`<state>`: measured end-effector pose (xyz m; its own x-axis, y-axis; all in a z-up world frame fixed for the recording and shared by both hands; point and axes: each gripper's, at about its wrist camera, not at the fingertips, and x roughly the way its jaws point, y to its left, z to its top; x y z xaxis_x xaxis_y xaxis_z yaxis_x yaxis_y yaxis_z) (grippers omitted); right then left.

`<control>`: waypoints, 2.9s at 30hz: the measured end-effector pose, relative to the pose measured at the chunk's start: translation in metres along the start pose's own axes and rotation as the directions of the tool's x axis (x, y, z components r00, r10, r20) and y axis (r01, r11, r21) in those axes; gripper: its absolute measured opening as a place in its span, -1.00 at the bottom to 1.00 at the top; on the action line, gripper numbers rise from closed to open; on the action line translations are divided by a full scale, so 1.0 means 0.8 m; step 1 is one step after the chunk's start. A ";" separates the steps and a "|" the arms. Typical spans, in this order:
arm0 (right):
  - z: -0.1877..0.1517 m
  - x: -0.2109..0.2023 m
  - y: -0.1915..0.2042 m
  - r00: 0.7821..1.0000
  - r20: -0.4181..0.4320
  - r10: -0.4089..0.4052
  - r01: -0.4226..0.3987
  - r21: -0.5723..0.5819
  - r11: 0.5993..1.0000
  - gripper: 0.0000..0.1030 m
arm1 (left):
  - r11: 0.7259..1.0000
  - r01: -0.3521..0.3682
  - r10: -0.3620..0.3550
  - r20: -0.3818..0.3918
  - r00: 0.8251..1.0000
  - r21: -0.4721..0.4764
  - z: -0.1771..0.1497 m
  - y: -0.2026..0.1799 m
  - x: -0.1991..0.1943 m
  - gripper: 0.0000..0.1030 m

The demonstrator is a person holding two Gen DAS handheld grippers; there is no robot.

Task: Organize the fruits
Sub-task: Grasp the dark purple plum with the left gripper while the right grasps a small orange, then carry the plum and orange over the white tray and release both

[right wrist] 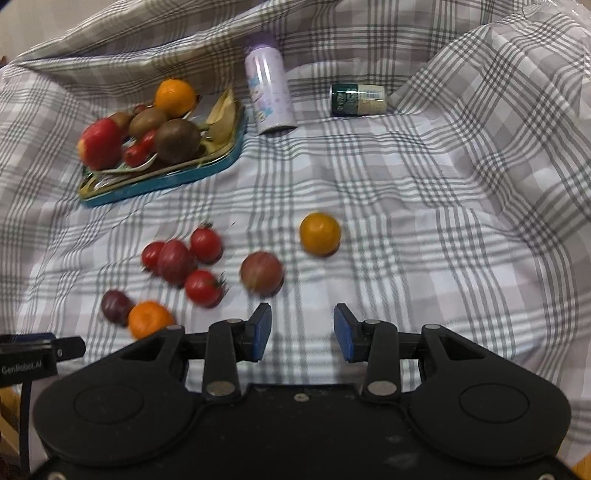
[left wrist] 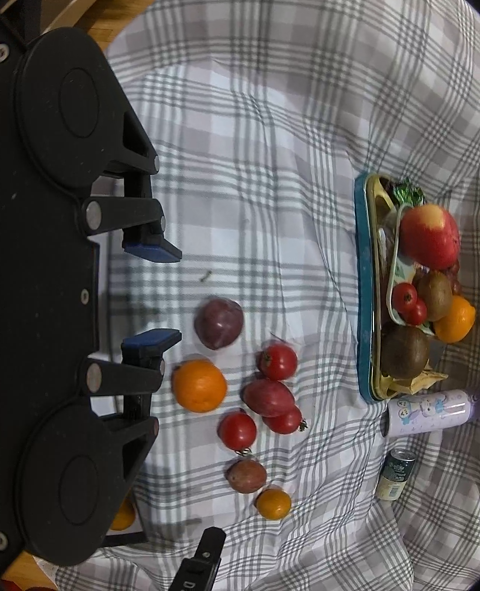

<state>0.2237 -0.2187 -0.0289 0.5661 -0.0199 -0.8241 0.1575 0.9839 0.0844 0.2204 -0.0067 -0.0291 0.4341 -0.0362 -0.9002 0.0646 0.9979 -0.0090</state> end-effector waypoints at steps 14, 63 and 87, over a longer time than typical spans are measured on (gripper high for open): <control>0.034 0.049 -0.014 1.000 -0.013 -0.015 0.016 0.035 0.999 -0.21 | 1.000 0.029 -0.029 -0.042 0.999 0.000 0.032 -0.014 0.045 -0.08; 0.070 0.086 -0.009 0.997 0.052 -0.051 0.049 0.023 0.999 -0.21 | 0.996 0.066 -0.065 0.021 0.998 -0.053 0.044 -0.003 0.047 -0.07; -0.091 -0.079 0.032 0.996 -0.032 0.088 -0.090 -0.078 0.993 -0.21 | 0.995 0.092 -0.091 0.045 0.995 -0.037 -0.071 0.033 -0.060 -0.06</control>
<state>0.1331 -0.1794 -0.0156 0.5514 0.0723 -0.8311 0.0425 0.9925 0.1145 0.1501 0.0243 -0.0107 0.4665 -0.1288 -0.8751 0.0712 0.9916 -0.1080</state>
